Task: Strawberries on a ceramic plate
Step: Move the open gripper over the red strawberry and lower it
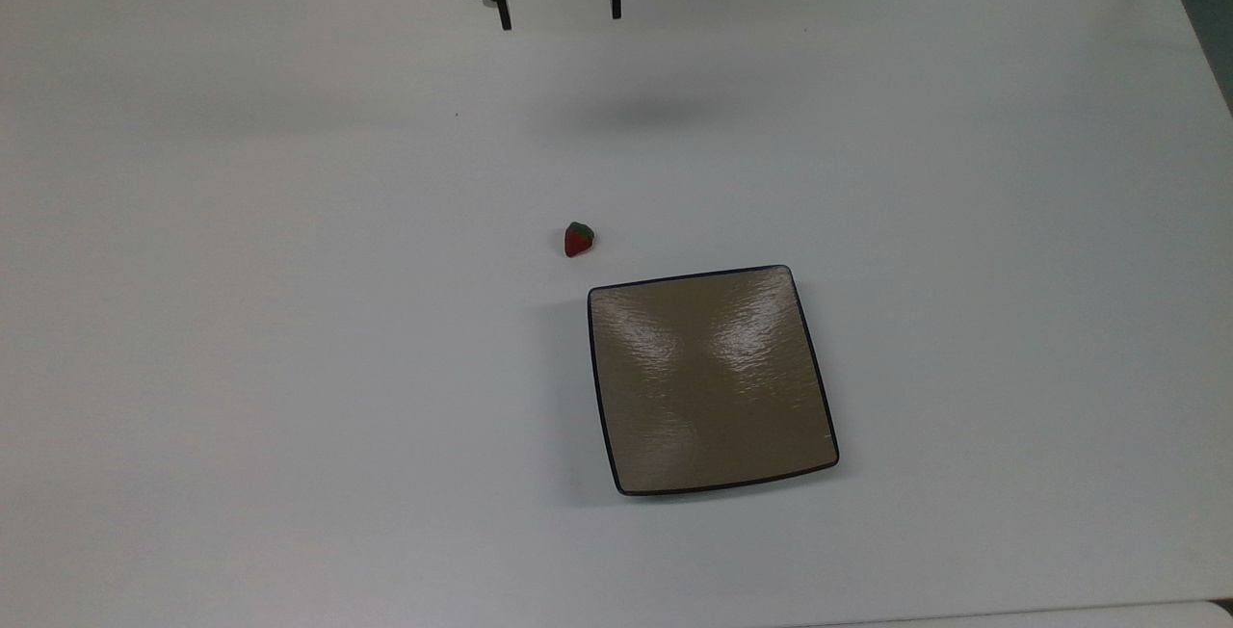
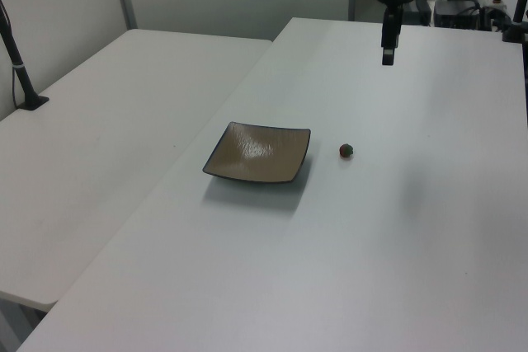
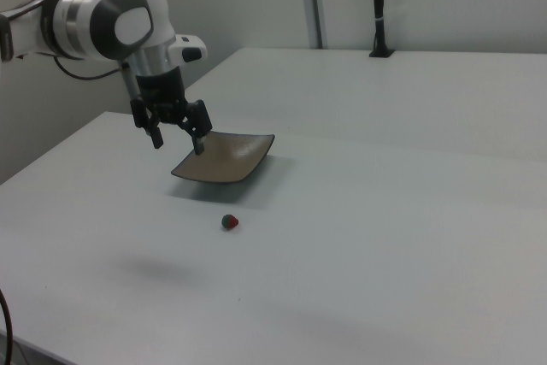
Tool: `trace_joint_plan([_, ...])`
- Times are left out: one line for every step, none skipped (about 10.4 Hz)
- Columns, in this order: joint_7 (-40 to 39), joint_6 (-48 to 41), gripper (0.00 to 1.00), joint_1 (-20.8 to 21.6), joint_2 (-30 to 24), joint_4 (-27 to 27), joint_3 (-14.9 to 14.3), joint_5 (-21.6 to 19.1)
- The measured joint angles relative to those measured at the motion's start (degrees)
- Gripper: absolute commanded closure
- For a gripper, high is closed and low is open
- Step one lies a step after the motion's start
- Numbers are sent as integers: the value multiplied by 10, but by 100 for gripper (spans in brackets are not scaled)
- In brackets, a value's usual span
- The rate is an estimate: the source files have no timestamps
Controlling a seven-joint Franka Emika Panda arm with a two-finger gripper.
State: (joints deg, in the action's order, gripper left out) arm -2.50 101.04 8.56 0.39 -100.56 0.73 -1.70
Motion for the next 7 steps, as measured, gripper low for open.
trace_joint_plan([-9, 11, 0, 0, 2, -9, 2, 0])
trace_joint_plan([-14, 25, 0, 0, 3, -16, 3, 0])
trace_joint_plan([-15, 35, 0, 0, 4, -23, 5, 0])
trace_joint_plan([-15, 52, 0, 0, 4, -33, 6, 0])
trace_joint_plan([-15, 79, 0, 0, 5, -48, 6, 0])
trace_joint_plan([-15, 107, 0, 0, 6, -64, 6, 0])
trace_joint_plan([-15, 130, 0, 0, 9, -76, 6, 0])
